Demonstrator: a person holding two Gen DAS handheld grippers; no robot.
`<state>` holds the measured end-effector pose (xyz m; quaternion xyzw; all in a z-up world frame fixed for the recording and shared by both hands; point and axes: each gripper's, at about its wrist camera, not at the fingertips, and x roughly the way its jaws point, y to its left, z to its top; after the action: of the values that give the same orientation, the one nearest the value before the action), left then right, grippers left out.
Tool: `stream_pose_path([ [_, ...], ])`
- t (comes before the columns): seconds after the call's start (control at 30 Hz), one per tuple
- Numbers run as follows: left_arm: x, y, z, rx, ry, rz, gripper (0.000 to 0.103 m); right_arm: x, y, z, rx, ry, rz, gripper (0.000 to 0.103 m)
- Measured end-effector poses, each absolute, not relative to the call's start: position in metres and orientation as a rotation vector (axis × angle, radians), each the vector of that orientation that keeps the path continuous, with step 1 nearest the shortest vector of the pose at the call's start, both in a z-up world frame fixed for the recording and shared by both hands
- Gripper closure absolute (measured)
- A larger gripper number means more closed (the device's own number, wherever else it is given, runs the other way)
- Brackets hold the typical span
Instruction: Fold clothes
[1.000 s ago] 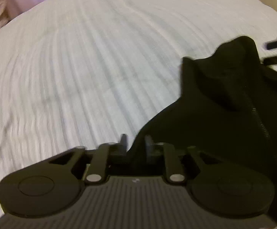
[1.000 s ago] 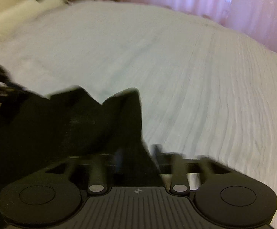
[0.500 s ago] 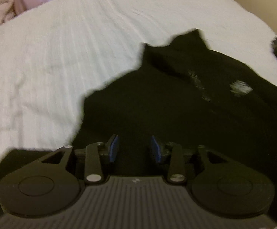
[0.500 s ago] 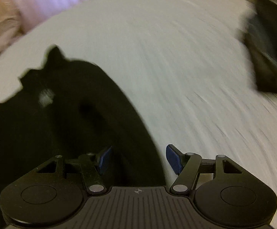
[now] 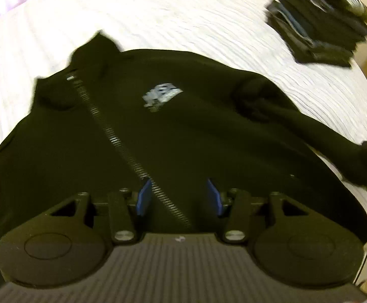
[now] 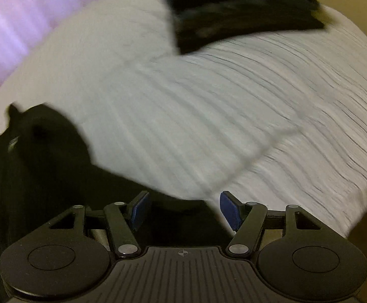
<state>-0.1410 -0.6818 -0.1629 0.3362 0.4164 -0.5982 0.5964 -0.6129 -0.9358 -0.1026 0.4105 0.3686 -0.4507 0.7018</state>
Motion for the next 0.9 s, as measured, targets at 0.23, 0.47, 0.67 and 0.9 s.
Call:
stream_pose_path([
  [0.23,-0.181,-0.699,-0.162,0.856,0.94,-1.466,0.058,-0.635,-0.936,-0.131,1.216,0.653,-0.928,0.046],
  [0.47,-0.193,-0.707,-0.148,0.871,0.917,-1.506,0.058,-0.578,-0.927,-0.039,0.737,0.626,-0.795,0.095],
  [0.67,-0.198,-0.709,-0.145,0.891,0.903,-1.532,0.058,-0.537,-0.84,0.002,0.287,0.735,-0.579,0.086],
  [0.9,-0.199,-0.698,-0.147,0.922,0.914,-1.533,0.056,-0.561,-0.798,-0.065,0.61,0.892,-0.642,0.029],
])
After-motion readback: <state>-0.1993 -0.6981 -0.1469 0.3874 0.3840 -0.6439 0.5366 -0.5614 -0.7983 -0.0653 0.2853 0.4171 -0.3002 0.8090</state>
